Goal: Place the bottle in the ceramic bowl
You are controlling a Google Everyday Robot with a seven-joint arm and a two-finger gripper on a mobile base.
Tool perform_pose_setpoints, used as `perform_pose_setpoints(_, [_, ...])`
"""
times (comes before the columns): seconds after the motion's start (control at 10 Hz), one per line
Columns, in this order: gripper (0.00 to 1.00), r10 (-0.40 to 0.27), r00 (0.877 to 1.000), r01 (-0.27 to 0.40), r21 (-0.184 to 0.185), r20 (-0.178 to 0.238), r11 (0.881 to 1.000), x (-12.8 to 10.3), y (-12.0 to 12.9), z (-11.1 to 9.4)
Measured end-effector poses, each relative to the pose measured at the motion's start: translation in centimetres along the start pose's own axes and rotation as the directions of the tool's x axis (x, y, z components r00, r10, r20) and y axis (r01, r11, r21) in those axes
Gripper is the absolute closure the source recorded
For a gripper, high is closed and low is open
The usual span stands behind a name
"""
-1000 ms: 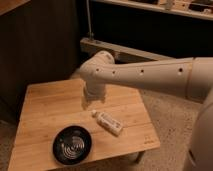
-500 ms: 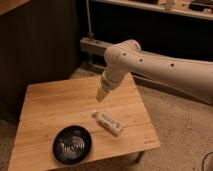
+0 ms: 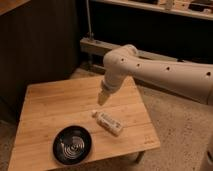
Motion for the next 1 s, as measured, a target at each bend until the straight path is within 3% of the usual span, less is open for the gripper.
perform_pose_setpoints(0.2, [0.35, -0.018, 1.000, 0.018, -0.005, -0.018, 1.000, 1.3, 0.8, 4.5])
perform_pose_setpoints(0.5, [0.35, -0.061, 0.998, 0.060, -0.036, -0.029, 0.998, 2.5, 1.3, 8.9])
perform_pose_setpoints(1.0, [0.35, -0.140, 0.988, 0.137, -0.057, -0.060, 0.989, 3.7, 1.3, 13.0])
